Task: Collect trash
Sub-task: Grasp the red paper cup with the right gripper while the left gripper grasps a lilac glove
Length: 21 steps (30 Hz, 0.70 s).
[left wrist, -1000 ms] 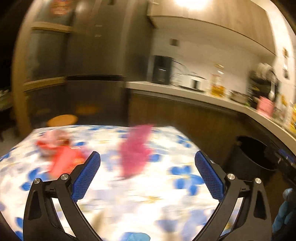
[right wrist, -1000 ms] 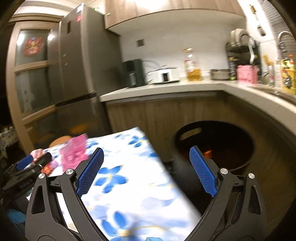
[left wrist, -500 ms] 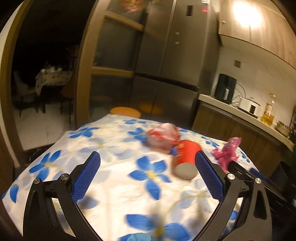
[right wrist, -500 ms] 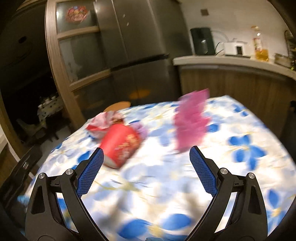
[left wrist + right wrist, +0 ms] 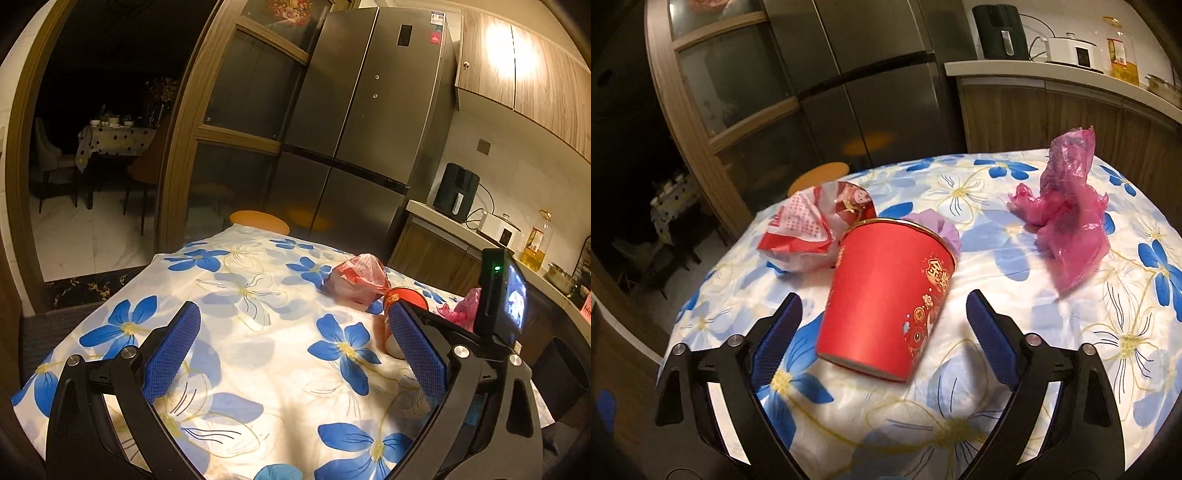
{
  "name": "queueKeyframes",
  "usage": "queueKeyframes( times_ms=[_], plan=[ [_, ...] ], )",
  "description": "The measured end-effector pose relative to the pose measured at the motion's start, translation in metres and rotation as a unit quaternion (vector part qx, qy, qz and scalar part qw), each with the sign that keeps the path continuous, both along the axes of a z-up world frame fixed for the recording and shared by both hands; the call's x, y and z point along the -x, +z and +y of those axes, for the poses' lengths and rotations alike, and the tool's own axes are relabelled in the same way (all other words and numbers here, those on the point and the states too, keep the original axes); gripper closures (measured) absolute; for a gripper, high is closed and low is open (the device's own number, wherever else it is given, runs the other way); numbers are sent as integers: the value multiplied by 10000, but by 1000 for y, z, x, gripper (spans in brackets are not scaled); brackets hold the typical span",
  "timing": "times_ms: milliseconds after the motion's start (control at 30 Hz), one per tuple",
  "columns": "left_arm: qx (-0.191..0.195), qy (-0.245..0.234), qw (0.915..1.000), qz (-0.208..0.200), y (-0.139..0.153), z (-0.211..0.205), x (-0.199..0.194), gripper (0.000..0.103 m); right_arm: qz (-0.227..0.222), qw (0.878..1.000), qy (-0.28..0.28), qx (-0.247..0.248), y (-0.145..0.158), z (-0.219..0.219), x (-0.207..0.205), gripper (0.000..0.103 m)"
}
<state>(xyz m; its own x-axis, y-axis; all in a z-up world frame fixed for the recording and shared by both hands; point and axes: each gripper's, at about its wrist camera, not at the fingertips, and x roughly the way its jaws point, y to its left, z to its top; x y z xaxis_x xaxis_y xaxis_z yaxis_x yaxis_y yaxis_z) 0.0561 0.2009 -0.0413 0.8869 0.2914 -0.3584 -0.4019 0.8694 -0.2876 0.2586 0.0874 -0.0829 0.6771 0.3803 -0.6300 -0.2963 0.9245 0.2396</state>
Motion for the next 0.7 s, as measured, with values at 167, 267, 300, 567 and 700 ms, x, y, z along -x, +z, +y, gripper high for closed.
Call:
queueKeyframes(
  times_ms=[167, 267, 300, 567, 700],
  plan=[
    [41, -12, 10000, 28, -3, 3, 0, 5, 247, 9997, 18, 10, -8, 0, -10, 34],
    [64, -12, 10000, 50, -3, 4, 0, 5, 170, 9998, 91, 45, -6, -4, -7, 38],
    [73, -24, 10000, 50, -2, 4, -1, 5, 153, 9998, 145, 52, -5, -8, -5, 39],
    [139, -355, 9991, 174, -7, -10, -14, 5, 149, 9979, 635, 47, -2, -57, 28, 40],
    [182, -672, 9971, 317, -10, -27, -30, 5, -10, 9956, 908, 215, -1, -87, 54, 40]
  ],
)
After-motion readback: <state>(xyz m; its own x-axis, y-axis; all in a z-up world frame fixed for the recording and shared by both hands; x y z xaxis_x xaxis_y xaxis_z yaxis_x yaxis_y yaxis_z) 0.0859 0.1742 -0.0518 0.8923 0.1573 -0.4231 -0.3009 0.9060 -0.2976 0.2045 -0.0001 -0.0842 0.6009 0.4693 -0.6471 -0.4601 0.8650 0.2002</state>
